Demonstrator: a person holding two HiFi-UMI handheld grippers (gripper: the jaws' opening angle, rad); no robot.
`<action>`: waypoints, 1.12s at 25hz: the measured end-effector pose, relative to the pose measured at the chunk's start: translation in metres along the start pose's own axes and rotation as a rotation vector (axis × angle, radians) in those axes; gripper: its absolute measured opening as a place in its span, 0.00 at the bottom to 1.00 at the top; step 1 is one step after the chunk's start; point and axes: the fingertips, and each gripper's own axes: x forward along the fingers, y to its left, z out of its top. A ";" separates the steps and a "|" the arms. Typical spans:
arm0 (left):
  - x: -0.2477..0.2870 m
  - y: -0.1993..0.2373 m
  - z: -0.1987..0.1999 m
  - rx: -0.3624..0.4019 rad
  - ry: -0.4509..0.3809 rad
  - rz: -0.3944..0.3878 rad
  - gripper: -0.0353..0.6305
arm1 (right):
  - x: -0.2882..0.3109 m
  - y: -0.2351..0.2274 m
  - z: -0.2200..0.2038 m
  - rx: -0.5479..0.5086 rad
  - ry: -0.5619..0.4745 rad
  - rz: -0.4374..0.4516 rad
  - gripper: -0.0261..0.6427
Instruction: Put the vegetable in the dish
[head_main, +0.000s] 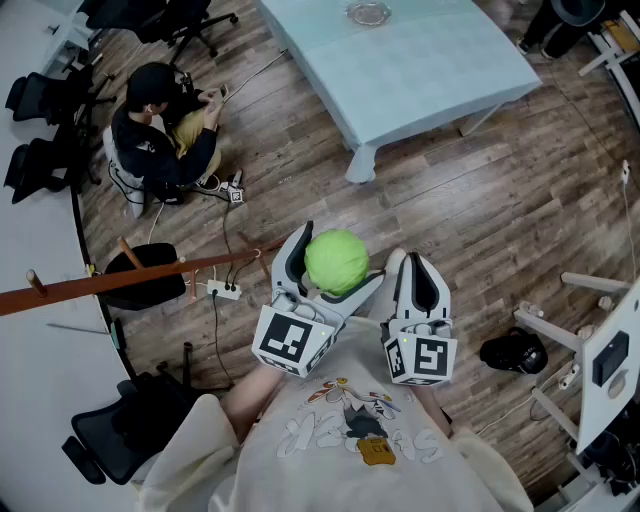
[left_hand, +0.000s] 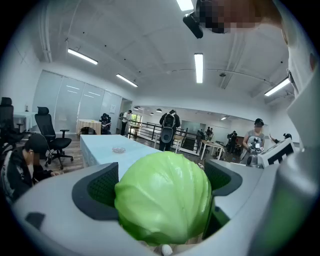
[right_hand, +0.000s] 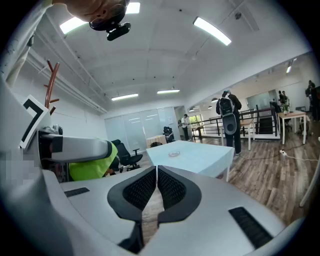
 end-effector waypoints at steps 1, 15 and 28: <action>-0.009 -0.009 -0.008 0.002 0.018 0.012 0.87 | -0.011 -0.003 -0.004 0.001 0.005 0.001 0.09; -0.087 -0.122 -0.035 0.003 0.041 0.096 0.87 | -0.129 0.008 -0.010 -0.040 -0.006 0.146 0.09; -0.065 -0.123 -0.030 -0.040 0.021 0.024 0.87 | -0.134 -0.015 -0.004 -0.013 -0.041 0.048 0.07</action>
